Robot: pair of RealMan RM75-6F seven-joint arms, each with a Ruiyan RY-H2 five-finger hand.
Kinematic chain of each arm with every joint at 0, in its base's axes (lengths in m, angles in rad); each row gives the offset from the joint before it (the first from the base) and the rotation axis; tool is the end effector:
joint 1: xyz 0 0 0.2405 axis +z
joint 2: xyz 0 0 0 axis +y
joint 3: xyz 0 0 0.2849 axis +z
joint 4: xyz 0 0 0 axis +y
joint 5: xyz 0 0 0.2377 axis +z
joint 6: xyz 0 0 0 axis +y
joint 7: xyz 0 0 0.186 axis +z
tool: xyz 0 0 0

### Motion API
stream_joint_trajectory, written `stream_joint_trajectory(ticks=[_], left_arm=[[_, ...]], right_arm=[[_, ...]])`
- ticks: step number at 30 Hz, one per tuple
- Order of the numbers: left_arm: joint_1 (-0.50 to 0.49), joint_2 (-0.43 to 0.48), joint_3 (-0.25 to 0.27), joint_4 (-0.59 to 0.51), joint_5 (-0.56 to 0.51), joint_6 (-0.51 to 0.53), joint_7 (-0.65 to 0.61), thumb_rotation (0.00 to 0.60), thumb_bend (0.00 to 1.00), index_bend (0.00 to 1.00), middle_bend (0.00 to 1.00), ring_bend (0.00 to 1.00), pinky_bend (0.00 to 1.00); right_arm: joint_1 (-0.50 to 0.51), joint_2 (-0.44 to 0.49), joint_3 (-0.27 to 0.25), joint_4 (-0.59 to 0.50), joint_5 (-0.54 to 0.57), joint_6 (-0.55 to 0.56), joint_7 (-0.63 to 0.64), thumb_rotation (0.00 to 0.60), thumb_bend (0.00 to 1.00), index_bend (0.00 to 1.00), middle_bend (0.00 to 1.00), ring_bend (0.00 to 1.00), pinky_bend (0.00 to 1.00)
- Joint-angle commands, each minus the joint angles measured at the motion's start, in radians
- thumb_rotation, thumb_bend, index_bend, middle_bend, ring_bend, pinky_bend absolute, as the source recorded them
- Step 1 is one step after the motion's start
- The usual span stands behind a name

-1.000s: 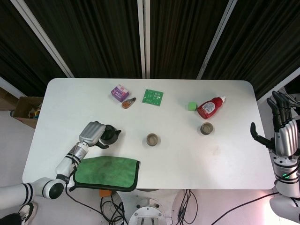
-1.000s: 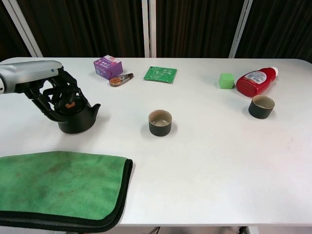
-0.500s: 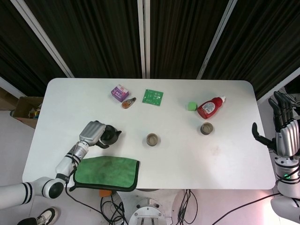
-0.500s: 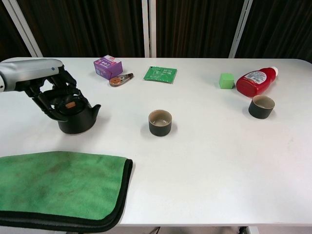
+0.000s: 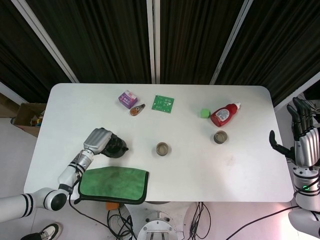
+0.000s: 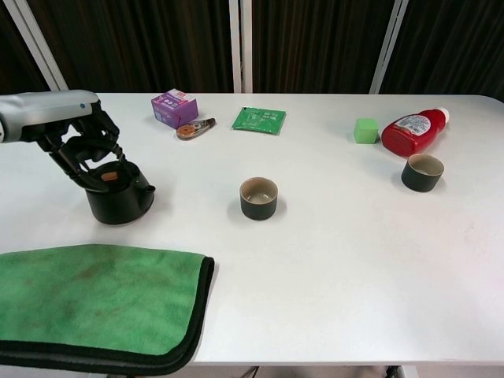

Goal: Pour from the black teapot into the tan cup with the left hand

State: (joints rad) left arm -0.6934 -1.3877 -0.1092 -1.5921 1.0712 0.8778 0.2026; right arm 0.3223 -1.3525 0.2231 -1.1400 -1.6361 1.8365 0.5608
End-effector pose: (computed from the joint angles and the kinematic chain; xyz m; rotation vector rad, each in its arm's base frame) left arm -0.2047 0.3832 -0.0329 -1.8689 -1.1700 -0.8304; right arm -0.2865 -0.3210 0.1876 1.2739 -0.5523 1.7405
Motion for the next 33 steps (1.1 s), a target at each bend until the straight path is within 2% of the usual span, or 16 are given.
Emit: stream_joint_trajectory(ticks=[1, 14, 33], left_arm=[[0.000, -0.001, 0.000, 0.003, 0.003, 0.001, -0.004, 0.600, 0.03, 0.73, 0.83, 0.75, 0.33], [0.010, -0.019, 0.000, 0.024, 0.027, 0.012, -0.045, 0.600, 0.03, 0.76, 0.87, 0.77, 0.41], [0.034, -0.062, -0.015, 0.080, 0.092, 0.049, -0.147, 0.600, 0.01, 0.79, 0.90, 0.78, 0.45]], right_arm=[[-0.001, 0.000, -0.001, 0.001, 0.001, -0.002, 0.001, 0.600, 0.47, 0.00, 0.00, 0.00, 0.00], [-0.001, -0.011, -0.002, 0.011, 0.006, -0.006, 0.006, 0.600, 0.47, 0.00, 0.00, 0.00, 0.00], [-0.004, -0.020, -0.002, 0.024, 0.012, -0.010, 0.019, 0.600, 0.47, 0.00, 0.00, 0.00, 0.00]])
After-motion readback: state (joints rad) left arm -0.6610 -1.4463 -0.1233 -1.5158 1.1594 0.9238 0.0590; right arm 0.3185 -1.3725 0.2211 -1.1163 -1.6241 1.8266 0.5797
